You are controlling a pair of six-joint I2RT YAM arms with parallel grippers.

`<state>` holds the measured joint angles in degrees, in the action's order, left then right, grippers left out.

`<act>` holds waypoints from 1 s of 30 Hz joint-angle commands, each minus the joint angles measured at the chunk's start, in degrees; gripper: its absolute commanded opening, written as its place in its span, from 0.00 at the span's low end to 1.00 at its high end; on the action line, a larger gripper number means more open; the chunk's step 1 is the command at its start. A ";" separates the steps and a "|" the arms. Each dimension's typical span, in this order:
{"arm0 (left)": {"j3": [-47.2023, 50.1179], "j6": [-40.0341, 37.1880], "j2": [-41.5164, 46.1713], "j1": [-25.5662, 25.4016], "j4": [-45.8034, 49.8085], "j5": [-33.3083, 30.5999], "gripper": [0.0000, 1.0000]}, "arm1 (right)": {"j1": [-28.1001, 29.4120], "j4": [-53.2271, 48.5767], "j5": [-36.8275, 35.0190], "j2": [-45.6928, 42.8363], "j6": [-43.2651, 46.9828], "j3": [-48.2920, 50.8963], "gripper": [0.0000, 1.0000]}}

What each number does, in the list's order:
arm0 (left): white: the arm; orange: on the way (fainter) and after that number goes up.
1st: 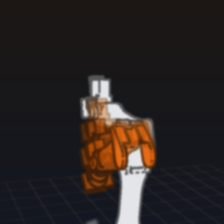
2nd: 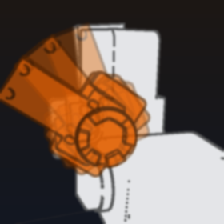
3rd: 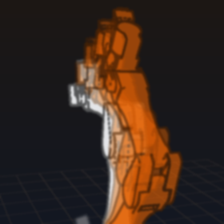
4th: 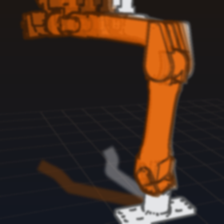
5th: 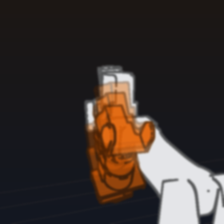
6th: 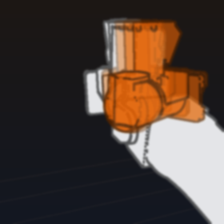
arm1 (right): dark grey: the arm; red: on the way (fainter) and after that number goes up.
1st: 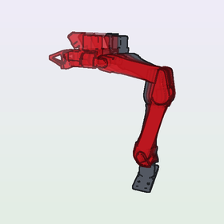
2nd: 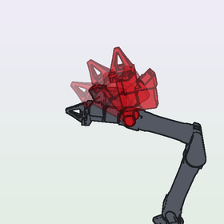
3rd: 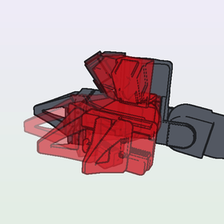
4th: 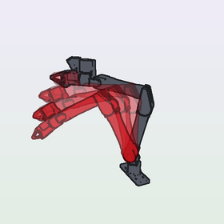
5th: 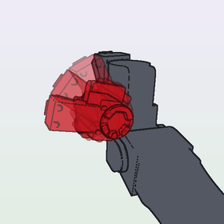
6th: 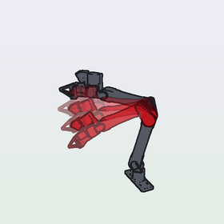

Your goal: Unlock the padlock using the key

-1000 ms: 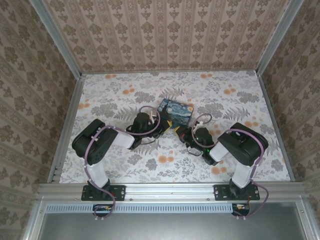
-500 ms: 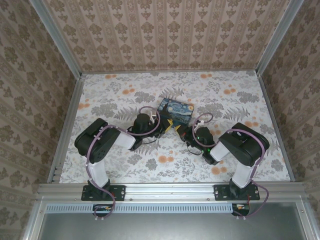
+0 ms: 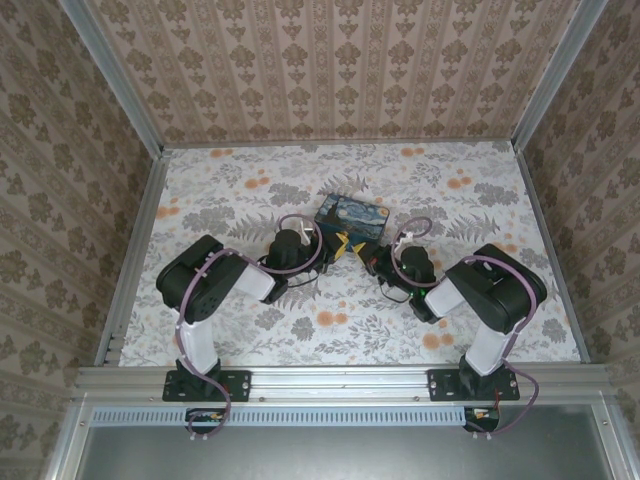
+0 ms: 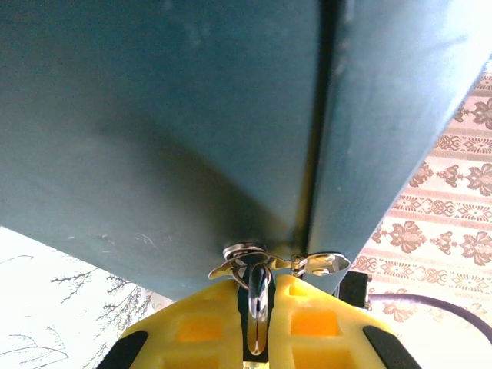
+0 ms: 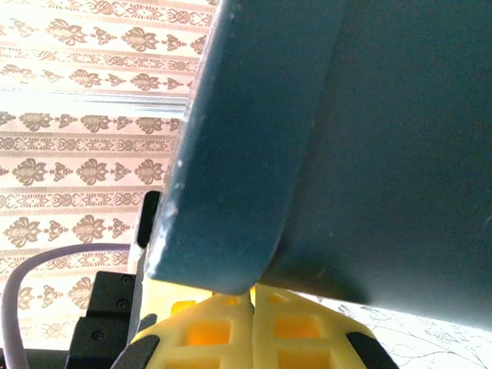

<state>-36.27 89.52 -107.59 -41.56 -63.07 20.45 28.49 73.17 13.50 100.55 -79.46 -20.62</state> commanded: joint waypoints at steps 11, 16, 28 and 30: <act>0.76 -7.11 3.79 -2.03 5.30 4.67 0.00 | -2.22 3.23 6.20 -0.30 -6.04 -6.25 0.00; 0.33 -8.71 3.95 -2.03 7.16 4.58 0.00 | -2.24 3.43 6.72 1.09 -10.00 -7.19 0.00; -0.37 -18.45 7.33 -1.59 18.64 3.35 0.00 | -2.78 1.53 7.12 4.28 -8.92 -6.97 0.00; -0.67 -19.97 7.79 -1.59 20.30 3.13 0.00 | -2.83 1.52 7.48 4.88 -8.25 -7.15 0.00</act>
<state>-36.47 75.29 -101.58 -41.50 -48.84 17.47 26.20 70.11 23.20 104.40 -87.68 -24.51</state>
